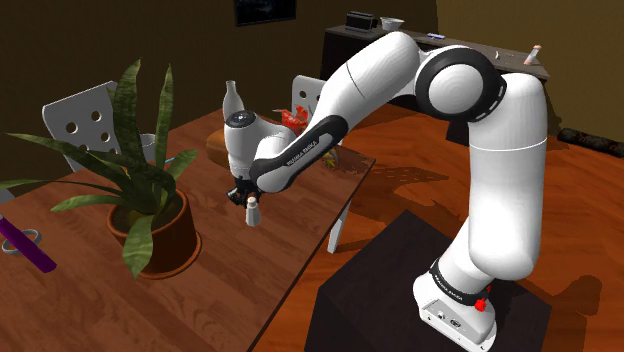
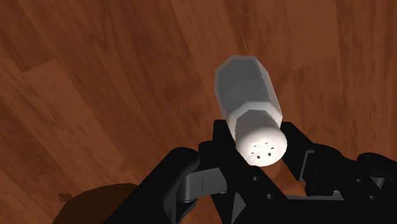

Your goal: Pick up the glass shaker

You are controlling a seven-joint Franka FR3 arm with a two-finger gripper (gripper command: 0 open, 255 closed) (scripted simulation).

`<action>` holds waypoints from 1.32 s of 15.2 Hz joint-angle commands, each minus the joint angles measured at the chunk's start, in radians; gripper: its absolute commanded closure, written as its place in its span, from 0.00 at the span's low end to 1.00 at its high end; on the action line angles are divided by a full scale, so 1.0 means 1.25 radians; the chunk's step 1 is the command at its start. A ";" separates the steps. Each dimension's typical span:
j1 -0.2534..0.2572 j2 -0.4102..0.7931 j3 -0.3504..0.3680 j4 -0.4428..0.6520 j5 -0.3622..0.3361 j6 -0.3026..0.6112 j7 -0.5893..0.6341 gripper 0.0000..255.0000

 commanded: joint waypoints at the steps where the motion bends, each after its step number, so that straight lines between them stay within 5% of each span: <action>1: 0.000 0.000 0.000 0.000 0.000 0.000 0.000 1.00; 20: -0.025 -0.103 0.038 0.022 0.071 -0.116 -0.062 1.00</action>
